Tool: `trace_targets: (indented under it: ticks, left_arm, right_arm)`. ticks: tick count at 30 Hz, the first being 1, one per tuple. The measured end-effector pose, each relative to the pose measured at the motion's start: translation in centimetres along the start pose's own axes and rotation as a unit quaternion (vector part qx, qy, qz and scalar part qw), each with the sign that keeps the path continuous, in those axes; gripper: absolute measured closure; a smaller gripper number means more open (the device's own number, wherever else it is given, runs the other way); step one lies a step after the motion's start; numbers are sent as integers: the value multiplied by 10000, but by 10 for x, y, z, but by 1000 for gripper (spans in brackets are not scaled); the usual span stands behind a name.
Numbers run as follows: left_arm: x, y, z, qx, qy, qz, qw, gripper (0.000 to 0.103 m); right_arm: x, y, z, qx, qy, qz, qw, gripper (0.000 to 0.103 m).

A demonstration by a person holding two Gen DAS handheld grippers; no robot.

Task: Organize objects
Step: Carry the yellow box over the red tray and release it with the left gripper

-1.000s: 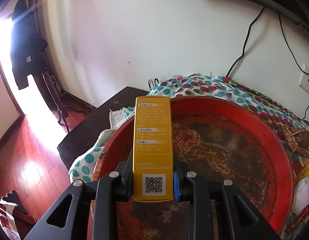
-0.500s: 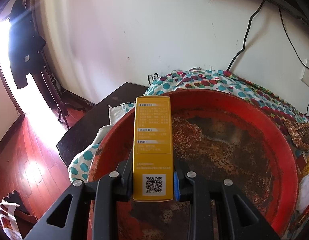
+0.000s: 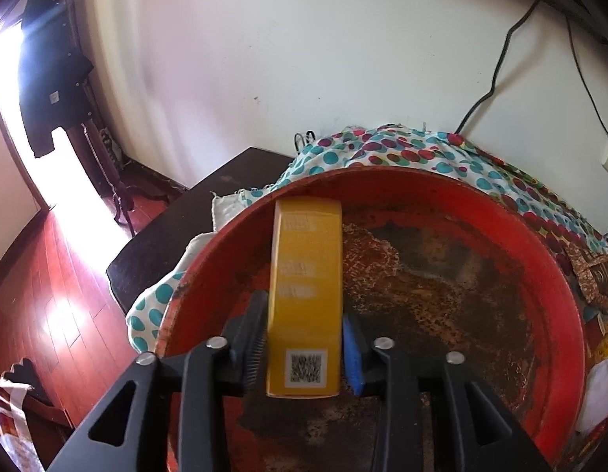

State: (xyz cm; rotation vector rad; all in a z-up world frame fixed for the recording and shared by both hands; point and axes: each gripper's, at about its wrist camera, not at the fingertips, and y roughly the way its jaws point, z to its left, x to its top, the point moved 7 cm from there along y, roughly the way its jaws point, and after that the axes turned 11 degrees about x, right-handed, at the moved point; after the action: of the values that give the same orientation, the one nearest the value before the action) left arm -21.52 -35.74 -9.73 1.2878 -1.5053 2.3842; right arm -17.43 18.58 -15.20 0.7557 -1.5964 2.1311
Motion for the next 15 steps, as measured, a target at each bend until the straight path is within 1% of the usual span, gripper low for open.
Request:
trace_targets:
  ticks: [1,2,3,4,8,10,12,13,15]
  left_arm:
    - [0,-2,-1,-24,23,-20,10000,64]
    - [-1,-3,-2,-23,58,-19,10000,64]
    - [-1,-3,-3,-19,73,-12,10000,64]
    - [-2,-4,-3,-24,89,0,10000,63]
    - [-4,-17,-1,-67,83,-119,9999,63]
    - [-6,-30,1,-111,33,-230,9997,63]
    - [-11,-41,2,-80,79,-313,9994,63]
    - [-14,-48,2,-88,111,-375,9992,63]
    - [-22,-64,2,-203,113,-492,9985,63]
  right_arm:
    - [1,0,1,21,-19,-25,10000,7]
    - [0,0,2,9,-43,-27,10000,21]
    - [0,2,3,0,-53,21,10000,25]
    - [0,1,3,-45,-89,14,9999,28]
    - [1,0,4,54,-91,-47,9999,39]
    - [1,0,4,88,-103,-81,9999,52]
    - [2,-1,5,120,-111,-107,9998,57]
    - [2,-1,5,128,-122,-112,9998,62]
    - [1,-1,7,162,-154,-123,9997,66]
